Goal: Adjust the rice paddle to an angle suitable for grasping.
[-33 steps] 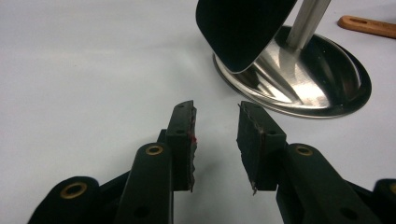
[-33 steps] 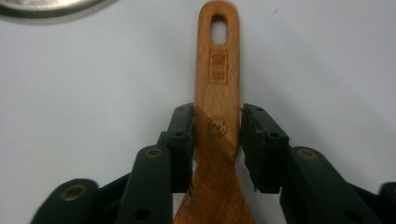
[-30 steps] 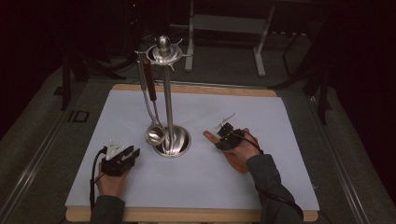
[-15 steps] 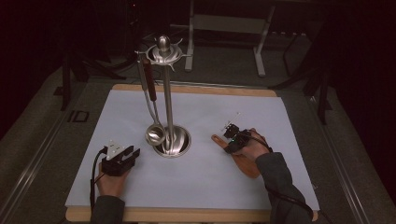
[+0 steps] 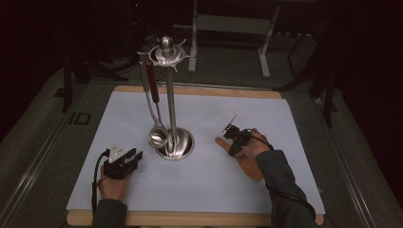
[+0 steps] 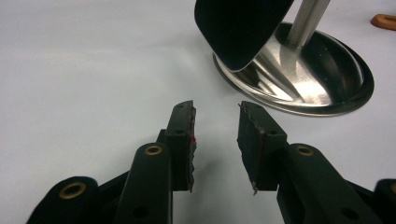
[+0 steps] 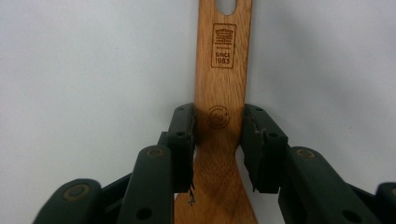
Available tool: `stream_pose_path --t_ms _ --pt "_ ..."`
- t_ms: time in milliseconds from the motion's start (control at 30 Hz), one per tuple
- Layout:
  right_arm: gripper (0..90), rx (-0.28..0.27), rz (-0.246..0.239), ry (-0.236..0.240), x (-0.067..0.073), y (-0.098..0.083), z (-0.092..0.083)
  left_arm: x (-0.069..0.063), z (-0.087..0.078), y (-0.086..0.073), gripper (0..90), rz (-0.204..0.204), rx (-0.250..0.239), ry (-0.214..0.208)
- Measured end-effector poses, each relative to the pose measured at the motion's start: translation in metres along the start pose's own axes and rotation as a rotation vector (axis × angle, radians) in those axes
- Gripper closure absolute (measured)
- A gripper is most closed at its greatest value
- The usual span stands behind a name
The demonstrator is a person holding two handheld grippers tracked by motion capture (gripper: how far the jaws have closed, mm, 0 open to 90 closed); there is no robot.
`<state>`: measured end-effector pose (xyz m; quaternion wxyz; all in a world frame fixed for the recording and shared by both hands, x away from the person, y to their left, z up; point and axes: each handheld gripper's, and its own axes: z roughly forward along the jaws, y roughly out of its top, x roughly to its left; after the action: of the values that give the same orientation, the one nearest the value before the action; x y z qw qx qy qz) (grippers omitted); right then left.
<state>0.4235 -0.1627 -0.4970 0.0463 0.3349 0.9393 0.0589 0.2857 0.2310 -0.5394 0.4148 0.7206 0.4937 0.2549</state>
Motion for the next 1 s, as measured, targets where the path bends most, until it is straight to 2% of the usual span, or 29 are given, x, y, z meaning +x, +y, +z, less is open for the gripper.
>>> stream_pose_path --t_ms 100,167,333,567,633,667,700,1000 --pt "66.4 -0.003 -0.01 -0.016 0.002 0.0 0.0 0.0 0.0 0.0 66.5 -0.001 0.0 -0.001" --pt "66.4 -0.021 -0.007 0.006 0.004 -0.001 -0.003 0.0 0.0 0.0 66.5 -0.001 0.0 0.0" --pt "66.4 -0.05 -0.006 0.011 0.005 -0.003 -0.007 0.0 0.0 0.0 66.4 -0.001 0.0 0.001" --pt "66.4 -0.142 0.0 0.047 0.012 -0.005 -0.02 0.0 0.0 0.0 66.4 0.001 0.001 0.0" --pt "66.4 -0.197 -0.004 0.057 0.014 -0.004 -0.026 0.0 0.0 0.0 66.4 0.001 0.001 -0.001" --pt "66.4 -0.197 -0.004 0.057 0.014 -0.004 -0.026 0.0 0.0 0.0 66.4 0.001 0.001 -0.001" --pt "66.3 -0.224 0.0 0.066 0.016 -0.004 -0.03 0.0 0.0 0.0 66.3 0.001 0.001 -0.001" --pt "66.4 -0.282 -0.005 0.085 0.018 -0.007 -0.034 -0.001 0.001 0.0 66.3 0.005 0.003 0.0"
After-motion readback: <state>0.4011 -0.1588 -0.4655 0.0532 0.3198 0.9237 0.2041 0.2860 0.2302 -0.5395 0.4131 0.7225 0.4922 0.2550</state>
